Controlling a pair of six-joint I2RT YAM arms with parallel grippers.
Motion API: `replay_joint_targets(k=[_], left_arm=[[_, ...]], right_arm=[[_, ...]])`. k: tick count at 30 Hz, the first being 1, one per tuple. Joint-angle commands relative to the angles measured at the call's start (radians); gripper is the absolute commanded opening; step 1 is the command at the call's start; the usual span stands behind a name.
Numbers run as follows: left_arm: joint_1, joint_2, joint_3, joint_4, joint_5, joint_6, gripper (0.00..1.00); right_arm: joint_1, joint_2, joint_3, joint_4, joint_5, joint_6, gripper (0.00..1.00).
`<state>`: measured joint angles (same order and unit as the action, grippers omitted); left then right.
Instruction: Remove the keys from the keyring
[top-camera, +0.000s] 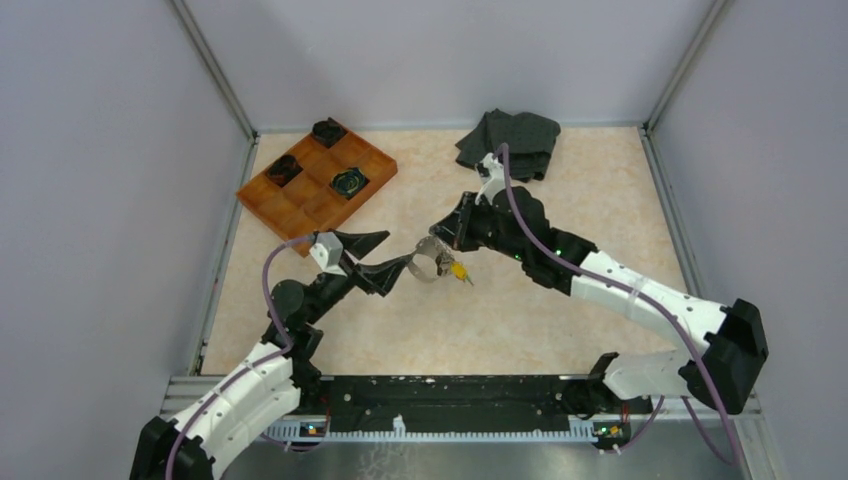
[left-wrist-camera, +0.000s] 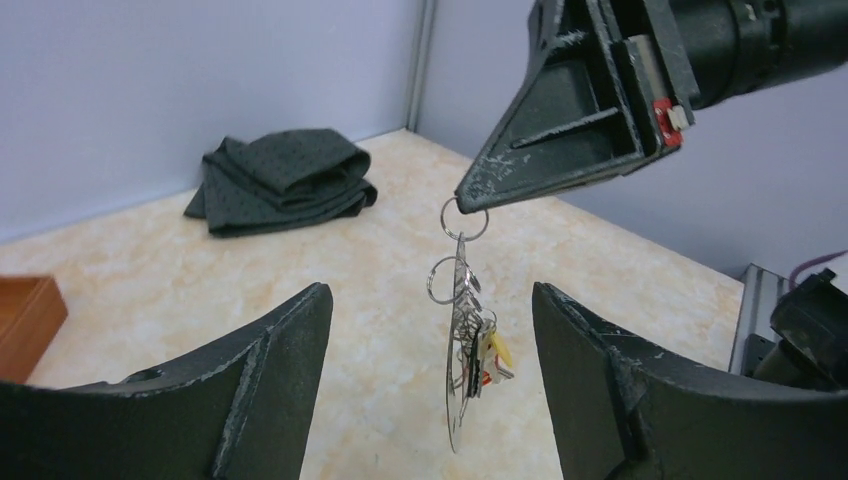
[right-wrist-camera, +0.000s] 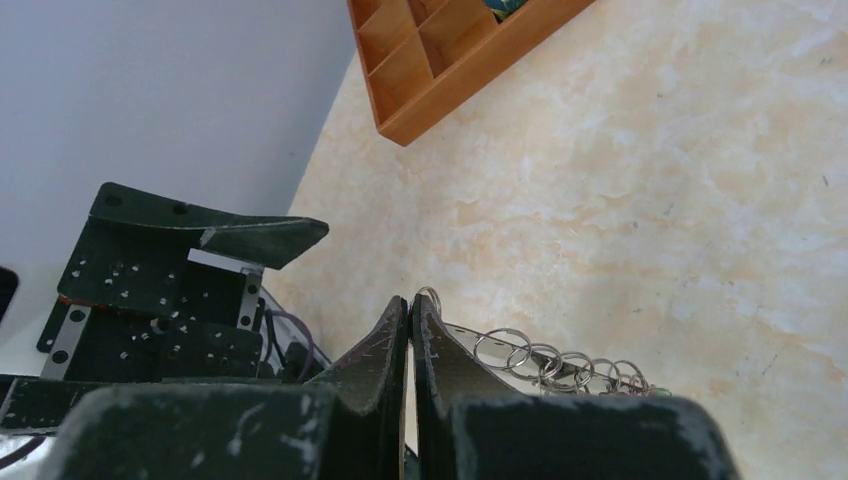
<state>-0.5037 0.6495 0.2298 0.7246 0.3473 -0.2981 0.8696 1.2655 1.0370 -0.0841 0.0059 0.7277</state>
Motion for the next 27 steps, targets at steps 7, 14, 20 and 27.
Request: replay_joint_targets(k=[7,14,20,27], left_arm=[[-0.086,0.143,0.019,0.356,0.292,0.044,0.79],[-0.233,0.266,0.062,0.385,0.130,0.232,0.77],[-0.249,0.388,0.105,0.519,0.088,0.172,0.67],[-0.263,0.442,0.134,0.593,0.107,0.162,0.61]], right_arm=[[-0.004,-0.204,0.119,-0.075,0.066,-0.076,0.00],[-0.004,-0.256,0.158,-0.104,0.060,-0.088,0.00],[-0.004,-0.294,0.166,-0.131,0.052,-0.085,0.00],[-0.003,-0.314,0.163,-0.142,0.044,-0.087,0.00]])
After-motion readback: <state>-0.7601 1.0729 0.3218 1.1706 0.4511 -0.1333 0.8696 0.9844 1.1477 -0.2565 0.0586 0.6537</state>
